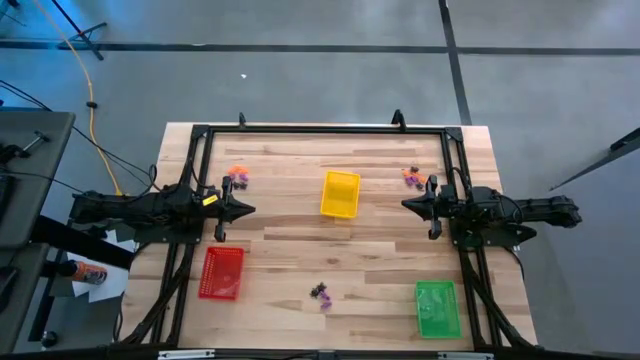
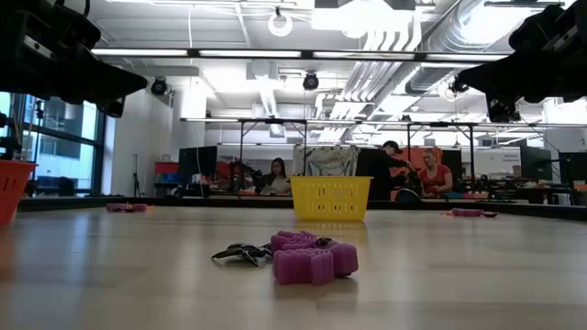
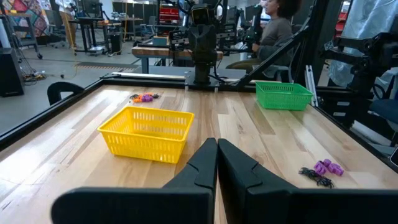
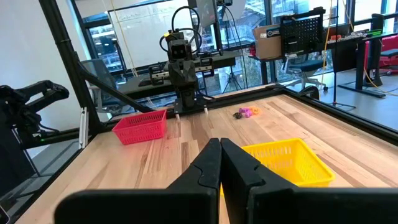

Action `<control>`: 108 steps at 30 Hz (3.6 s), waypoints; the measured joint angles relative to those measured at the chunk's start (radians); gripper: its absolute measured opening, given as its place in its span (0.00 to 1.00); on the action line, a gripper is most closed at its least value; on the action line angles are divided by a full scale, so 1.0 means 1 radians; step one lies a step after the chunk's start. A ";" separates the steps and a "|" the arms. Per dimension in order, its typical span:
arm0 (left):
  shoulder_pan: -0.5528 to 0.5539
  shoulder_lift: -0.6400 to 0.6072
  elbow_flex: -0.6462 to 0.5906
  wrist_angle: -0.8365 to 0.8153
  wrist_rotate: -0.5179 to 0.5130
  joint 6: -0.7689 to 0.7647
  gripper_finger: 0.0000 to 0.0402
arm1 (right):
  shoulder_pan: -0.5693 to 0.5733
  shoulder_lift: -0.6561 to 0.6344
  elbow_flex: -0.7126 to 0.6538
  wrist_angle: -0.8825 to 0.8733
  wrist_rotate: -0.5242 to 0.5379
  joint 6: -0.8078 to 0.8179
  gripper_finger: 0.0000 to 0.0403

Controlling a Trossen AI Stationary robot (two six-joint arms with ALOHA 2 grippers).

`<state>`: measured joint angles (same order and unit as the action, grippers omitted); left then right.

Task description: Sort Halloween decoration

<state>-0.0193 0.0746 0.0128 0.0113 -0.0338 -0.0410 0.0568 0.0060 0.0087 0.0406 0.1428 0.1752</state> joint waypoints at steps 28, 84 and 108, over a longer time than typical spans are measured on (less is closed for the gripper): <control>0.000 0.000 0.000 0.000 0.000 0.000 0.00 | 0.000 0.000 0.000 0.003 0.029 -0.004 0.00; 0.000 0.000 0.000 0.000 0.000 0.000 0.00 | -0.741 1.429 0.798 -0.891 -0.091 0.458 0.50; 0.000 0.000 0.000 0.008 -0.004 0.019 0.00 | -0.744 1.574 0.794 -0.768 -0.168 0.475 0.49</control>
<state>-0.0193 0.0746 0.0128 0.0189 -0.0378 -0.0223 -0.6876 1.5802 0.8032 -0.7272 -0.0247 0.6504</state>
